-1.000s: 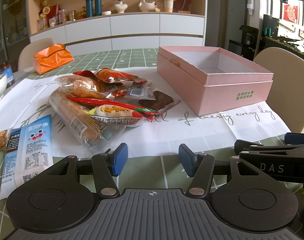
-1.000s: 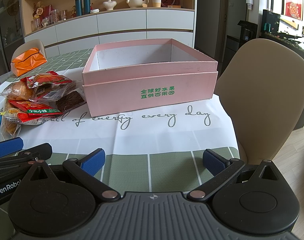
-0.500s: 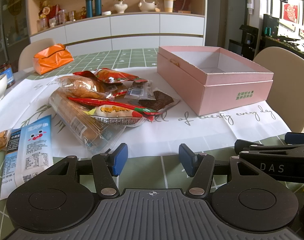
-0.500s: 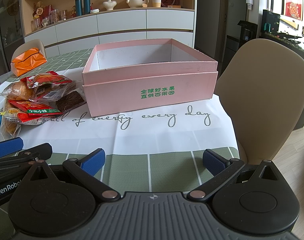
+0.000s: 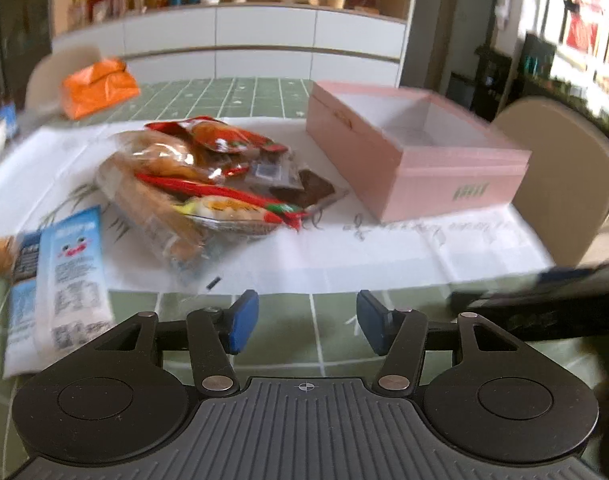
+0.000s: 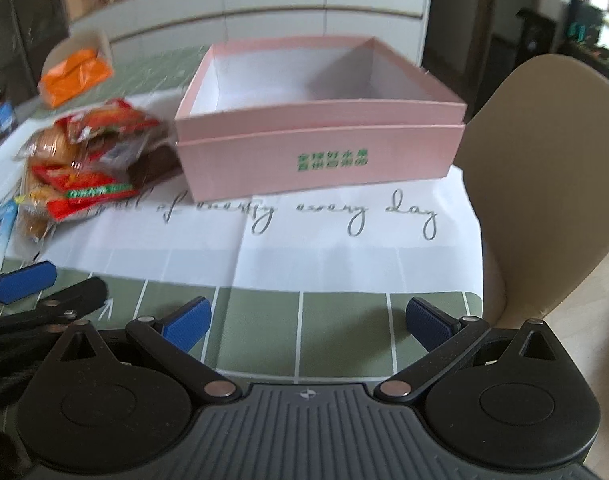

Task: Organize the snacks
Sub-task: 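Grasp the blue snack packet with the right tool while the left tool reaches toward the snack pile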

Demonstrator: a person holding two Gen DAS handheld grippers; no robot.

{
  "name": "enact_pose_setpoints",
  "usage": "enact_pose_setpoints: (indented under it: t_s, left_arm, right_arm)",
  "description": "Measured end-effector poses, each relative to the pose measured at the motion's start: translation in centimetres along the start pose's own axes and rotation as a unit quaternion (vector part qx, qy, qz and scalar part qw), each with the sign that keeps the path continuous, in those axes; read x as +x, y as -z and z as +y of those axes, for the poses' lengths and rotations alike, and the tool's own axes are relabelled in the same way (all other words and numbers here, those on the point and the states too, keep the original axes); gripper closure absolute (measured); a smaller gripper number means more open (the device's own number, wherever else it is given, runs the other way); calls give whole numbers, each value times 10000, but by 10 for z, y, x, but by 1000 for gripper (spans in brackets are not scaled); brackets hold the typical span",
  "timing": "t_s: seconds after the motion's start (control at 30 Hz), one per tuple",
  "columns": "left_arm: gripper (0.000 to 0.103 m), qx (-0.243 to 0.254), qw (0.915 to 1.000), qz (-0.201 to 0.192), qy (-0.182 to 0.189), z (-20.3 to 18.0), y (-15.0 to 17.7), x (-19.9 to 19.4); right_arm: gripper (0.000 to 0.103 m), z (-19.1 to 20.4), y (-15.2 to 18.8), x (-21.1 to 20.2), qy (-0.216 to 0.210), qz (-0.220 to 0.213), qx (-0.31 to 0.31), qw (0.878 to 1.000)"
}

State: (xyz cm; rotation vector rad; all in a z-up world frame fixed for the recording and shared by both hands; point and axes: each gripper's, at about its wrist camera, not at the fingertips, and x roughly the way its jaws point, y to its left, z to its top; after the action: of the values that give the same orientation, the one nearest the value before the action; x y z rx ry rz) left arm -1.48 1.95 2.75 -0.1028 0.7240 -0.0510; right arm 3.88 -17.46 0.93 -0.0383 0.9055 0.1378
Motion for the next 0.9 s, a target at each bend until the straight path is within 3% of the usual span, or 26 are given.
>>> enact_pose_setpoints:
  t_s: [0.13,0.2,0.27,0.4,0.43,0.5,0.57,0.63,0.7,0.8,0.9]
  left_arm:
    - [42,-309,9963,-394,-695,42,-17,-36]
    - [45,-829,9888,-374,-1183,85,-27,-37]
    - [45,-1581,9753,-69,-1541,134,-34,-29]
    - [47,-2676,9513,461,-1458,200,-36,-4]
    - [52,-2874,9447,538,-1486,209,-36,0]
    - [54,-3090,9373,525,-1523,218,-38,5]
    - [55,-3031,9374,538,-1630,217,-43,9]
    - [73,-2888,9403,518,-1724,215,-47,14]
    - [80,-2706,9475,456,-1639,213,-44,15]
    - [84,-2443,9569,500,-1487,204,-40,11]
    - [84,-2348,9642,571,-1095,191,-27,-1]
  right_arm:
    - [0,-1,-2,0,-68,147,-143,9998]
    - [0,-1,-5,0,-72,251,-161,9995]
    - [0,0,-6,0,-61,284,-160,9994]
    - [0,2,-6,2,-60,234,-189,9995]
    - [0,3,-6,2,-65,211,-203,9996]
    - [0,6,-6,2,-82,171,-234,9995]
    - [0,8,-6,3,-98,156,-262,9995]
    - [0,9,-7,3,-126,174,-299,9993]
    - [0,11,-9,3,-154,226,-408,9988]
    - [0,22,-15,2,-184,348,-778,9962]
    - [5,40,-21,-3,-402,362,-1124,9922]
